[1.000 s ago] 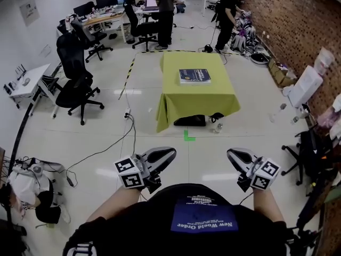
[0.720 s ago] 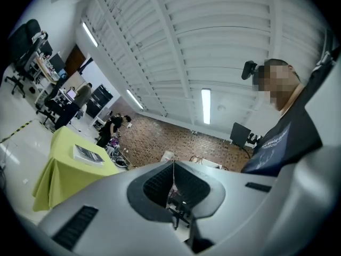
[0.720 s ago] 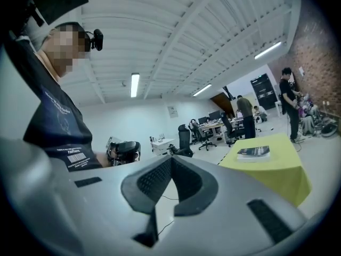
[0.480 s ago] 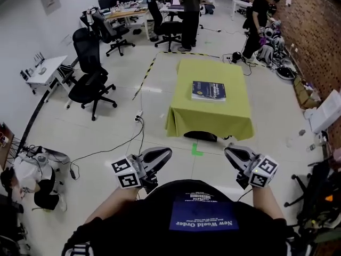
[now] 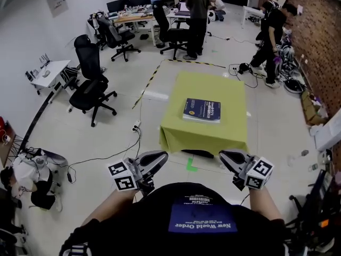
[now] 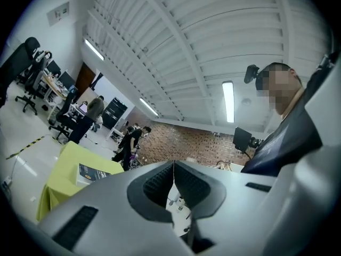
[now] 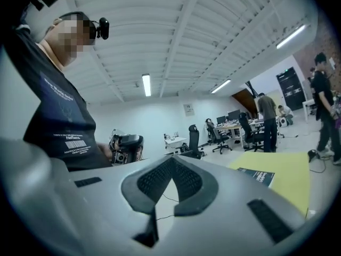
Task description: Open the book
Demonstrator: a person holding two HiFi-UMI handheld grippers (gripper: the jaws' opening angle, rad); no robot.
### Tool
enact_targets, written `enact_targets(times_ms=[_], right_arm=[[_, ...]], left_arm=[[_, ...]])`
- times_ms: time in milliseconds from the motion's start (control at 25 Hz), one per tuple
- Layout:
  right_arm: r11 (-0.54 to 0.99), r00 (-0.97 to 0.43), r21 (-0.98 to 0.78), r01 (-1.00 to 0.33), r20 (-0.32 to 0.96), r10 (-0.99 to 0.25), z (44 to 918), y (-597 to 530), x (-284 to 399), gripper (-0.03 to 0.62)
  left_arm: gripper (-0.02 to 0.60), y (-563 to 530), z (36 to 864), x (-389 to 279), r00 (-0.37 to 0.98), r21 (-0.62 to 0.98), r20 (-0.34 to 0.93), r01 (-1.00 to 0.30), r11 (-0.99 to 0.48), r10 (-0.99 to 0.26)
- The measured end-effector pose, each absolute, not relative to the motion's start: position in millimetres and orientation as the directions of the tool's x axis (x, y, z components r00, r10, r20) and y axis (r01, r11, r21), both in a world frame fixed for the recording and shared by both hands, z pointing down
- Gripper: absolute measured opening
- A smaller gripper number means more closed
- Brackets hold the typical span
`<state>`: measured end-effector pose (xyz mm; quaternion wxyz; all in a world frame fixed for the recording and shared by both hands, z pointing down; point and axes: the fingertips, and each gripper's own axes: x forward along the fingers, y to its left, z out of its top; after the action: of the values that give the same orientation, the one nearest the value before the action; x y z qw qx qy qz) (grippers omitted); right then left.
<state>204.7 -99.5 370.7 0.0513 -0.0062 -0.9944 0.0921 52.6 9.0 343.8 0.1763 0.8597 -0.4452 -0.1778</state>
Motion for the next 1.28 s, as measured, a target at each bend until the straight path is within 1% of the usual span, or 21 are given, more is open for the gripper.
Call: enact_targets(times_ms=[280, 400, 520, 760, 880, 1040, 1160, 1280], right_arm=[[0.98, -0.988, -0.178, -0.093, 0.142, -0.068, 387, -158, 179, -0.014], [0.974, -0.978, -0.154, -0.164, 0.155, -0.14, 384, -192, 159, -0.014], [0.955, -0.961, -0.163, -0.249, 0.165, -0.223, 384, -226, 134, -0.014], [0.925, -0.932, -0.173, -0.339, 0.195, -0.305, 390, -267, 80, -0.014], [0.923, -0.927, -0.178, -0.341, 0.226, -0.299, 400, -283, 61, -0.014], [0.928, -0.921, -0.189, -0.322, 0.289, -0.261, 419, -306, 61, -0.014], [0.944, -0.918, -0.169, -0.283, 0.332, -0.216, 435, -333, 69, -0.014], [0.974, -0.912, -0.114, -0.197, 0.386, -0.139, 455, -364, 75, -0.014]], left_arm=[[0.011, -73, 357, 25, 0.631, 0.47, -0.175, -0.621, -0.627, -0.756], [0.011, -117, 358, -3, 0.676, 0.464, -0.198, -0.573, -0.676, -0.709], [0.011, -161, 359, -36, 0.723, 0.466, -0.193, -0.527, -0.711, -0.663], [0.011, -224, 358, -88, 0.809, 0.43, -0.161, -0.458, -0.778, -0.565], [0.011, -252, 364, -99, 0.824, 0.442, -0.163, -0.43, -0.787, -0.542], [0.011, -280, 374, -91, 0.825, 0.475, -0.16, -0.417, -0.775, -0.542], [0.011, -303, 383, -79, 0.814, 0.489, -0.127, -0.445, -0.75, -0.566], [0.011, -327, 387, -67, 0.781, 0.493, -0.088, -0.505, -0.708, -0.618]])
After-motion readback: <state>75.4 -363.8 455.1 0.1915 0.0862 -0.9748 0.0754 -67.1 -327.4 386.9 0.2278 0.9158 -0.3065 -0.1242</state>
